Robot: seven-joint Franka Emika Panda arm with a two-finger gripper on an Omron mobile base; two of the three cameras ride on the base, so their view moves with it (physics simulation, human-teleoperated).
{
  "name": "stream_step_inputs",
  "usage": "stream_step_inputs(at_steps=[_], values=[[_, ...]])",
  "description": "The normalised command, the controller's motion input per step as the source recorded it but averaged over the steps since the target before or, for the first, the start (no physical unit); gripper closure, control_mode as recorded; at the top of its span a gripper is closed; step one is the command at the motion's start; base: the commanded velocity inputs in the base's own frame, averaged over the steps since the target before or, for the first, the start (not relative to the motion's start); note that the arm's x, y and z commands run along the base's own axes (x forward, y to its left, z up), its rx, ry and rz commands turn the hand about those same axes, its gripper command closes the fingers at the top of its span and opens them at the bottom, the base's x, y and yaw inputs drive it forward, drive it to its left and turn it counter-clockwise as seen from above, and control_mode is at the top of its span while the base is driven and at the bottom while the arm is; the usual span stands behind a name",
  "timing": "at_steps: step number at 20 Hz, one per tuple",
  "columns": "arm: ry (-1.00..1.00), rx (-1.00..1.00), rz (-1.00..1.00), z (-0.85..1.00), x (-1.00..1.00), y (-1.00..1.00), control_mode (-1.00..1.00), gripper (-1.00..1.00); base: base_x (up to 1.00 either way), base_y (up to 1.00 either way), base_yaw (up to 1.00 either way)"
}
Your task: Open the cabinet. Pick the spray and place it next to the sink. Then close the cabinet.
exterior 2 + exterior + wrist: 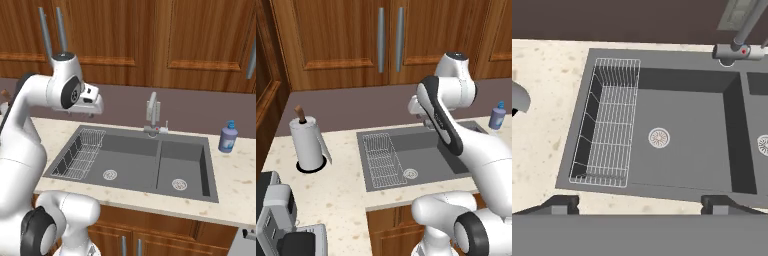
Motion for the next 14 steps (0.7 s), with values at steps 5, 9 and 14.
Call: stream_step_inputs(at_steps=[5,9,14], values=[[-0.38,0.01,0.03,0.31,0.00,0.09,-1.00,-1.00,0.00,0.00,0.00],[-0.35,0.00,0.00,0.53,0.03,0.25,-1.00,-1.00,0.00,0.00,0.00],[-0.23,0.00,-0.02,0.64,0.13,0.29,-1.00,-1.00,0.00,0.00,0.00]])
